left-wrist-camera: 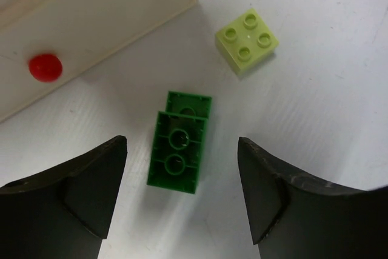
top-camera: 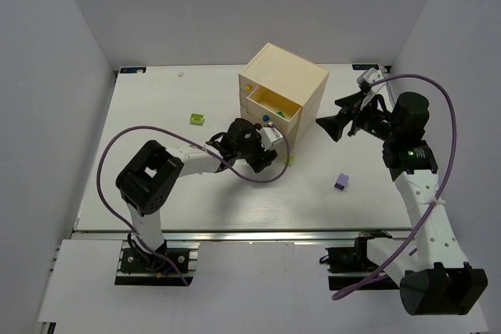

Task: Sort the legos into containers by color

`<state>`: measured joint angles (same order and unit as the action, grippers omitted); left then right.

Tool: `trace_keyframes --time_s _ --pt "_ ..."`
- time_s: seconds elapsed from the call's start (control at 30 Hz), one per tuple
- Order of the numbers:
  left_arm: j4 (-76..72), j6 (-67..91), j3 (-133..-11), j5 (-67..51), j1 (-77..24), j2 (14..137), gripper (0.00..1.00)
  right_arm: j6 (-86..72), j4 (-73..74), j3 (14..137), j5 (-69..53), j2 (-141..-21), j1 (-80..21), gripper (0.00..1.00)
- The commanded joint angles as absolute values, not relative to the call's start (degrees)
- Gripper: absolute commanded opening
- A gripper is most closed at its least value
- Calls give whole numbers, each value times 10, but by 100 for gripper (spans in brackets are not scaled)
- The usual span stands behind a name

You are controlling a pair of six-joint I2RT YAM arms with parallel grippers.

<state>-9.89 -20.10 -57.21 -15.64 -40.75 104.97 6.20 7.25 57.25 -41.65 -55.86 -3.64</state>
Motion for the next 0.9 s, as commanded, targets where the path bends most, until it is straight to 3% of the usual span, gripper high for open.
trace_keyframes --time_s 0.0,0.13,0.17,0.2,0.27,0.43,0.5,0.7,0.87 --pt "-105 -223 -600 -143 -410 1051 82 50 47 570 -441 -548 -22 89" --pt "-91 -225 -612 -139 -410 1059 63 43 42 568 -452 -548 -14 89" --pt "-82 -225 -615 -138 -410 1060 55 41 41 568 -453 -548 -12 89" --pt "-79 -225 -620 -136 -410 1063 53 41 41 568 -457 -548 -10 89" --pt "-80 -226 -617 -134 -410 1061 54 37 40 567 -462 -548 -7 89" --pt "-78 -225 -612 -136 -410 1057 72 30 35 563 -475 -548 10 89" --pt "-77 -225 -612 -131 -410 1056 74 27 33 562 -478 -548 13 89" --pt "-72 -226 -617 -126 -410 1062 72 23 27 559 -488 -548 22 89" --pt "-73 -228 -622 -125 -410 1067 63 21 27 558 -494 -547 30 89"
